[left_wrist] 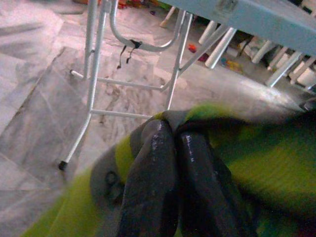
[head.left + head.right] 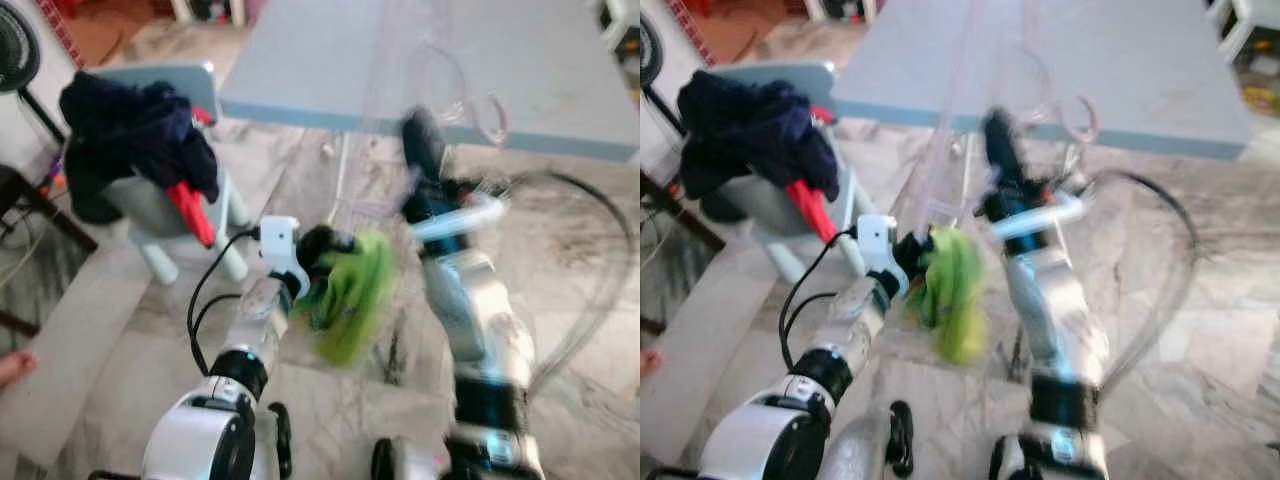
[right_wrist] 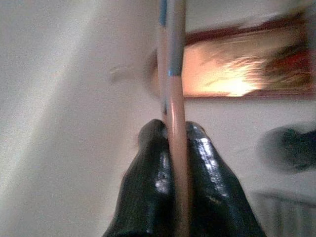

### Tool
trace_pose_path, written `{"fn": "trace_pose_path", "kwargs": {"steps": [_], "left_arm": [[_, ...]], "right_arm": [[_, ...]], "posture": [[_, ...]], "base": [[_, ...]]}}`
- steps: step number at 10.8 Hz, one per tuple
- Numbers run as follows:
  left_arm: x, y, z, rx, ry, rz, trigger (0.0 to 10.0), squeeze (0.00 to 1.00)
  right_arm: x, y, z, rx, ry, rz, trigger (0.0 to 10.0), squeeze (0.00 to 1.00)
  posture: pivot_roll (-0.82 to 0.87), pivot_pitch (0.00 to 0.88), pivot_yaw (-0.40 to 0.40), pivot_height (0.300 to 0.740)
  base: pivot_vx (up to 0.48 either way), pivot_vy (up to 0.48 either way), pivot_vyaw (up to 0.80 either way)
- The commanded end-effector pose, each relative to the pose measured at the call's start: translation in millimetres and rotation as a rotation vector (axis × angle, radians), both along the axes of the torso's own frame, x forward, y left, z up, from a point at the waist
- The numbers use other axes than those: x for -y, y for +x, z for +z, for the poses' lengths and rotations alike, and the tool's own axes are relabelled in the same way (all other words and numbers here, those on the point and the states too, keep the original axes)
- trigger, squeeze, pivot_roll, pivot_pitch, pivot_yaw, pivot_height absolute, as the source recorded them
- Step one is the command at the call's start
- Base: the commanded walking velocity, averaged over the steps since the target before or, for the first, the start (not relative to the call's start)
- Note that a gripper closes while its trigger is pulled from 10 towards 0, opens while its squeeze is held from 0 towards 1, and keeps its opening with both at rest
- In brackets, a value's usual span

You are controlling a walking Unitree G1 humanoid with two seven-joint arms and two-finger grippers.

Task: Hang hanger

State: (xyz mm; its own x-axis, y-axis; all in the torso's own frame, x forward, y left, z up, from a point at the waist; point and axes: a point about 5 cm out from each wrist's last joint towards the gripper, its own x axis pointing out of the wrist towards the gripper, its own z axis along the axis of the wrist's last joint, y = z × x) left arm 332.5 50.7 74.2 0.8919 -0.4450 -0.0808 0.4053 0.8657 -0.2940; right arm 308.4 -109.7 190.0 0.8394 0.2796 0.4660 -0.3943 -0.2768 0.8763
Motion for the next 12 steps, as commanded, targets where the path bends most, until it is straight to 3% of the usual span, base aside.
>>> {"fn": "trace_pose_path", "kwargs": {"steps": [1, 2, 3, 4, 5, 6, 7, 8, 9, 10, 11, 12], "left_arm": [[11.8, 0.9, 5.3, 0.01, -0.005, -0.021, 0.0, 0.0], [-4.9, -1.1, -3.0, -0.015, -0.018, 0.025, 0.0, 0.0], [-23.8, -7.2, -20.9, -0.097, -0.013, 0.098, 0.0, 0.0], [-31.7, -10.3, -26.4, -0.11, 0.0, 0.122, 0.0, 0.0], [-38.8, -12.5, -28.8, -0.092, 0.05, 0.132, 0.0, 0.0], [-51.5, -13.9, -32.9, -0.1, 0.095, 0.193, 0.0, 0.0], [-63.7, -17.9, -42.8, -0.162, 0.136, 0.247, 0.0, 0.0], [-66.6, -21.5, -45.1, -0.153, 0.144, 0.235, 0.0, 0.0], [-68.6, -23.4, -46.1, -0.147, 0.157, 0.233, 0.0, 0.0], [-75.4, -24.6, -43.2, -0.104, 0.202, 0.254, 0.0, 0.0], [-89.6, -26.5, -38.6, -0.066, 0.249, 0.319, 0.0, 0.0], [-102.5, -31.2, -32.1, -0.016, 0.265, 0.372, 3.4, 0.0]], "right_arm": [[-5.4, -1.5, 4.7, -0.006, 0.191, -0.007, 10.0, 0.0], [9.7, -15.8, 12.3, 0.132, 0.134, 0.009, 10.0, 0.0], [20.3, 1.6, -63.5, -0.296, -0.173, -0.183, 10.0, 0.0], [21.9, -4.5, -75.2, -0.313, -0.169, -0.21, 10.0, 0.0], [5.9, -12.0, -65.5, -0.116, -0.55, -0.157, 10.0, 0.0], [6.8, -17.8, -88.8, 0.028, -1.296, -0.243, 10.0, 0.0], [39.3, -20.3, -106.4, -0.091, -1.322, -0.405, 10.0, 0.0], [57.8, -24.5, -119.5, -0.17, -1.454, -0.463, 10.0, 0.0], [67.5, -30.1, -125.2, -0.196, -1.472, -0.473, 10.0, 0.0], [77.9, -37.6, -131.4, -0.215, -1.629, -0.518, 10.0, 0.0], [83.9, -44.2, -135.3, -0.225, -1.669, -0.533, 10.0, 0.0], [91.8, -51.7, -141.3, -0.265, -1.649, -0.534, 10.0, 0.0]], "posture": [[-0.05, 0.129, 0.063, 0.74], [-0.06, 0.131, 0.067, 0.74], [-0.06, 0.135, 0.069, 0.74], [-0.05, 0.137, 0.068, 0.74], [-0.05, 0.136, 0.069, 0.74], [-0.04, 0.136, 0.068, 0.74], [-0.04, 0.135, 0.064, 0.74], [-0.04, 0.134, 0.062, 0.74], [-0.04, 0.132, 0.062, 0.74], [-0.04, 0.131, 0.066, 0.74], [-0.04, 0.131, 0.068, 0.74], [-0.04, 0.134, 0.066, 0.74]], "base": [[0.0, 0.0, 0.0], [0.0, 0.0, 0.0], [0.0, 0.0, 0.0], [0.0, 0.0, 0.0], [0.0, 0.0, 0.0], [0.0, 0.0, 0.0], [0.0, 0.0, 0.0], [0.0, 0.0, 0.0], [0.0, 0.0, 0.0], [0.0, 0.0, 0.0], [0.0, 0.0, 0.0], [0.0, 0.0, 0.0]]}}
